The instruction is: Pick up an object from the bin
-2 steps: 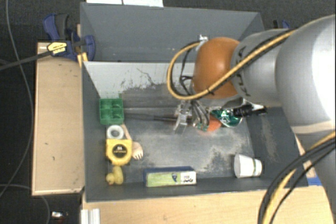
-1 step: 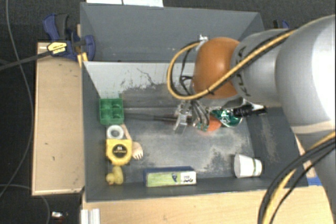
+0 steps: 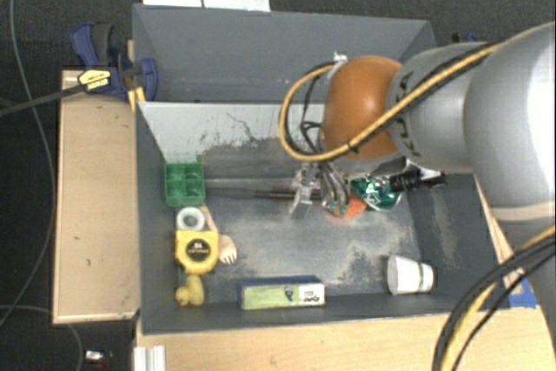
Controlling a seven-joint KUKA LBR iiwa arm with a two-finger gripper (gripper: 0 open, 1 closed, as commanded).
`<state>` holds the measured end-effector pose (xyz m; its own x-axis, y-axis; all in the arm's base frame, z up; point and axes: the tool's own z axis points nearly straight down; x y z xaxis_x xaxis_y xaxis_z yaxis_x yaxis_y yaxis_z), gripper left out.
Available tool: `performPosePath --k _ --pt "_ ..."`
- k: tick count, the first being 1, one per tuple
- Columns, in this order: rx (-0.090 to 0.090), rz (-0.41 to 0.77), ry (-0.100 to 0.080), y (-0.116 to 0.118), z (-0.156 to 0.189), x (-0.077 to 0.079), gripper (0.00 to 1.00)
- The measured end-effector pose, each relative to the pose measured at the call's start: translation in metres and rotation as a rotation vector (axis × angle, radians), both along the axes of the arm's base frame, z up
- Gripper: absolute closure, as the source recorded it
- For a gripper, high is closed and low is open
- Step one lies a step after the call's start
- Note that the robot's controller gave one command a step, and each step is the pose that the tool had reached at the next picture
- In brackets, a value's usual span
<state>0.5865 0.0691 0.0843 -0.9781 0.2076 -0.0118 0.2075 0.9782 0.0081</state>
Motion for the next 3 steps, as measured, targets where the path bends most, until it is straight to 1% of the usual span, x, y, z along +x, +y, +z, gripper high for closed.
performPosePath --k 1,2,3 --pt "0.001 0.0 -0.006 0.0 0.022 0.002 1.0" --pt "0.0 0.0 0.003 0.0 0.052 -0.001 1.0" --pt "0.001 0.001 -0.007 0.0 0.092 0.002 1.0"
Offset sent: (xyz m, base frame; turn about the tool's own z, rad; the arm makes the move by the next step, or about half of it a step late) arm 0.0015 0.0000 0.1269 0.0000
